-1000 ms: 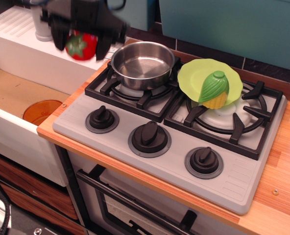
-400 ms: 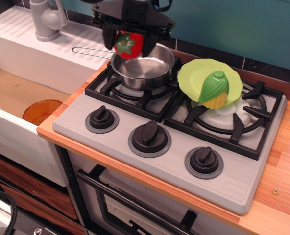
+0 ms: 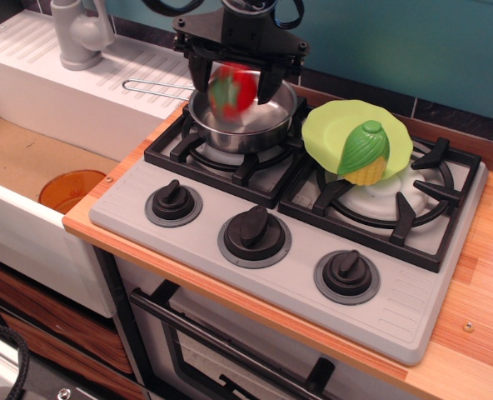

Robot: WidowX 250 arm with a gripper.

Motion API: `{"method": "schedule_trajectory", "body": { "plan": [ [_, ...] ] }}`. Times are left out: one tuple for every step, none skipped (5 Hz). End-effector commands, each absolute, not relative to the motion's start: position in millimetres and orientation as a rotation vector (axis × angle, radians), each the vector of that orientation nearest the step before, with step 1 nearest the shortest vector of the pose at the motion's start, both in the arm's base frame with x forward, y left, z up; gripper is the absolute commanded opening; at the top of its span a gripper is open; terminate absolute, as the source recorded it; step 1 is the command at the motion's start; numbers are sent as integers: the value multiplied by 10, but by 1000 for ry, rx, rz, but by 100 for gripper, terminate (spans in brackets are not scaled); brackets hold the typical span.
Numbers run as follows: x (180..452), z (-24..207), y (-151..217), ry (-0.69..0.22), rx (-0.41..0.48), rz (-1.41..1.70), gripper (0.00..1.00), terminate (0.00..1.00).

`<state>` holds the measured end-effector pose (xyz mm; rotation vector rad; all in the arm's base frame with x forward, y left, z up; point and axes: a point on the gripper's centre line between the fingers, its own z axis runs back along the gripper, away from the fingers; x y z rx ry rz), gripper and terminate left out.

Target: Put corncob on plate and strawberry in pot or pan on stove

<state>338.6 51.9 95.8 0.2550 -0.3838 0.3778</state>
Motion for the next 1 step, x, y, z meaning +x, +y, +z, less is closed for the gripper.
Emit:
{"method": "schedule_trajectory", "body": {
  "plan": [
    [3518,1267,557,-433,260,363,100,100]
  ]
}}
